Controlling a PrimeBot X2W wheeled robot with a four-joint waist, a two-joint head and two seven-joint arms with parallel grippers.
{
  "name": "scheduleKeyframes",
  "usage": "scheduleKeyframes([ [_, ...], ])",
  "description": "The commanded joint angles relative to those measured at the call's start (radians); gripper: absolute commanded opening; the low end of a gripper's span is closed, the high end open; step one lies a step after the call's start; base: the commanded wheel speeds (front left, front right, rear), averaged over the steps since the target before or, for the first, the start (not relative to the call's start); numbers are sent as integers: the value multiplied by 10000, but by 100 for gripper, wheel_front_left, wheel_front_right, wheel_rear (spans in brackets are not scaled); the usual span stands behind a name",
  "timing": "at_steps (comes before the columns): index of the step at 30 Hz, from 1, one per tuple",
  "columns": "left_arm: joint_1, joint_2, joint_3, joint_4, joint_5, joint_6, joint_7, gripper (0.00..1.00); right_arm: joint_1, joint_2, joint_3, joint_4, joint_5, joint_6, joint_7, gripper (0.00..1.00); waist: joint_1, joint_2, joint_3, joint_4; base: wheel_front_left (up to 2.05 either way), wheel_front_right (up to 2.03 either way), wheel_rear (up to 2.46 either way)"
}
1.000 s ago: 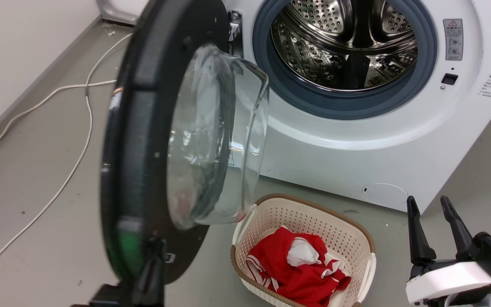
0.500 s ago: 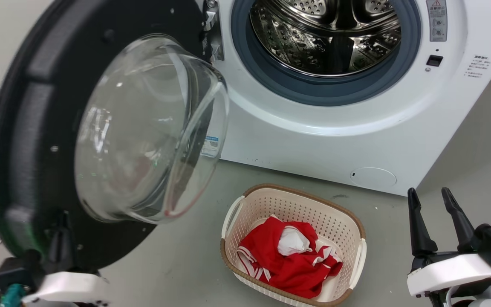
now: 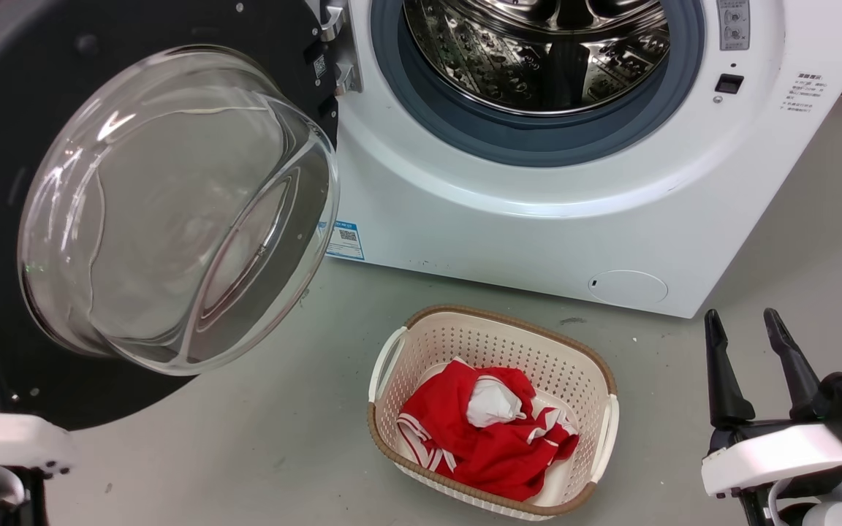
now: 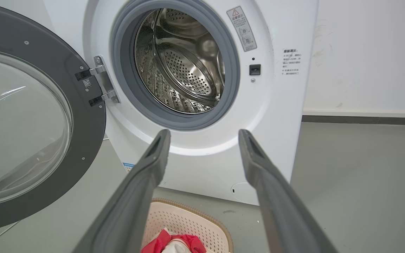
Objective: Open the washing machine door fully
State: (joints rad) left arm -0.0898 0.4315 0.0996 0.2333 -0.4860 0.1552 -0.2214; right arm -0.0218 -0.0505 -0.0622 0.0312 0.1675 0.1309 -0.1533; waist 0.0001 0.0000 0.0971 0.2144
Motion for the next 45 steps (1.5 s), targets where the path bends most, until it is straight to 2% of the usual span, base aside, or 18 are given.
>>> scheduleKeyframes([
  [1,-236,153,96,116,-43,-32,13,0,-134,6,-15,-35,-7,-2,-15,100,-1,0,18,-7,0,0,0],
  [8,-874,507,223,1083,-237,-451,-135,0,-214,6,27,-50,-38,-2,-9,100,-1,0,178,-104,0,0,0],
  [13,-614,300,226,1154,-124,-361,-279,0,-191,6,34,-4,29,-2,-95,100,-1,0,220,-168,0,0,0],
  [22,758,-591,149,-645,737,270,-449,0,-42,6,109,225,67,-4,-175,100,-1,0,-43,-415,0,0,0],
  [27,1622,-1358,-234,-2070,1417,439,-446,0,50,8,156,286,22,-4,-143,100,-1,0,-285,-557,0,0,0],
  [29,1873,-1607,-485,-2423,1627,390,-446,41,72,6,189,292,7,-2,-124,100,-1,0,-383,-618,0,0,0],
  [30,1977,-1702,-569,-2542,1703,362,-439,55,111,6,186,286,-8,-2,-105,100,-1,0,-416,-633,0,0,0],
  [31,2012,-1792,-689,-2615,1782,355,-438,84,139,8,179,278,-13,-2,-99,100,-1,0,-451,-639,0,0,0],
  [32,2015,-1892,-803,-2701,1869,338,-438,100,164,8,183,284,-8,-2,-79,100,-1,0,-508,-655,0,0,0],
  [45,1524,-2286,-2095,-2648,2443,-226,-440,100,201,8,318,104,-196,-2,84,100,-1,0,-856,-1397,0,0,0],
])
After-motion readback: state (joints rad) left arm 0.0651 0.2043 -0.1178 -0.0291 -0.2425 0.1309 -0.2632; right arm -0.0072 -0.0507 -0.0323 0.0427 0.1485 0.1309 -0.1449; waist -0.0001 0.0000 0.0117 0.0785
